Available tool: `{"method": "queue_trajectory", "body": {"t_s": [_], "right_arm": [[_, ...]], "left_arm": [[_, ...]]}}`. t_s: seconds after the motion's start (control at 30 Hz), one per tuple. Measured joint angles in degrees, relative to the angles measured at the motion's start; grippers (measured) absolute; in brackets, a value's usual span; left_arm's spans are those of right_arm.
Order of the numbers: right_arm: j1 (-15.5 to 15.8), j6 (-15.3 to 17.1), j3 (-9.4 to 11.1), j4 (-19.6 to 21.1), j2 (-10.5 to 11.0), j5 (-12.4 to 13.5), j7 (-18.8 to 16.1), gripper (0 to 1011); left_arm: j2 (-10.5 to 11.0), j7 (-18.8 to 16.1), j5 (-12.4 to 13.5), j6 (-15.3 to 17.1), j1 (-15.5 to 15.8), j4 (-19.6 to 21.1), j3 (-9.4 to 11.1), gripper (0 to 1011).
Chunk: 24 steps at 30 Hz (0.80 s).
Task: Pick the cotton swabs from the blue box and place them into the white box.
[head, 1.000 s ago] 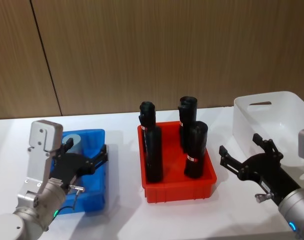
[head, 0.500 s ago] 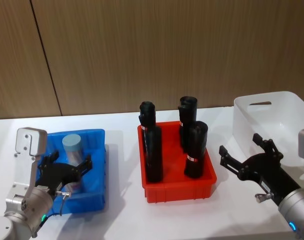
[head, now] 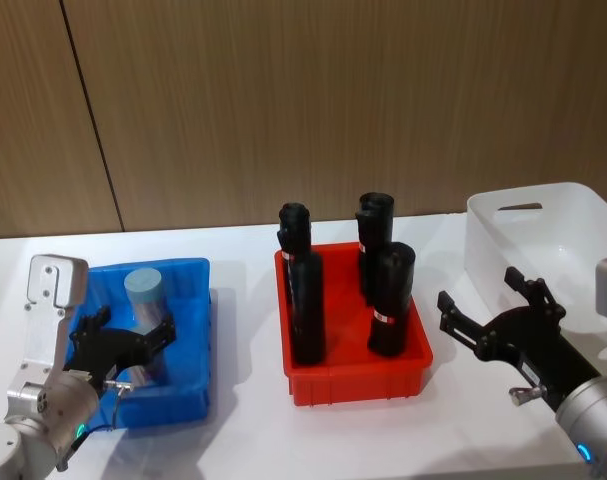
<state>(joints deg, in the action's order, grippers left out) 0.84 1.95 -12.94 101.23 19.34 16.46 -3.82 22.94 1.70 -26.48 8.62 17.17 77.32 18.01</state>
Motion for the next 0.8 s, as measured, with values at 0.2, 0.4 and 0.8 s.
{"method": "queue_trajectory", "body": {"t_s": [0.2,0.4,0.8], "right_arm": [[0.00,0.00,0.00,0.00,0.00,0.00,0.00,1002],[0.00,0.00,0.00,0.00,0.00,0.00,0.00,1002],[0.00,0.00,0.00,0.00,0.00,0.00,0.00,1002]], "left_arm": [[-0.56,1.52,0.06,0.44,1.29,-2.10,-0.18,1004],[-1.02,2.59,0.02,0.84,2.19,-3.89,-0.28,1004],[-1.89,4.71,-0.49,1.13,3.60,-7.43,-0.31,994]]}}
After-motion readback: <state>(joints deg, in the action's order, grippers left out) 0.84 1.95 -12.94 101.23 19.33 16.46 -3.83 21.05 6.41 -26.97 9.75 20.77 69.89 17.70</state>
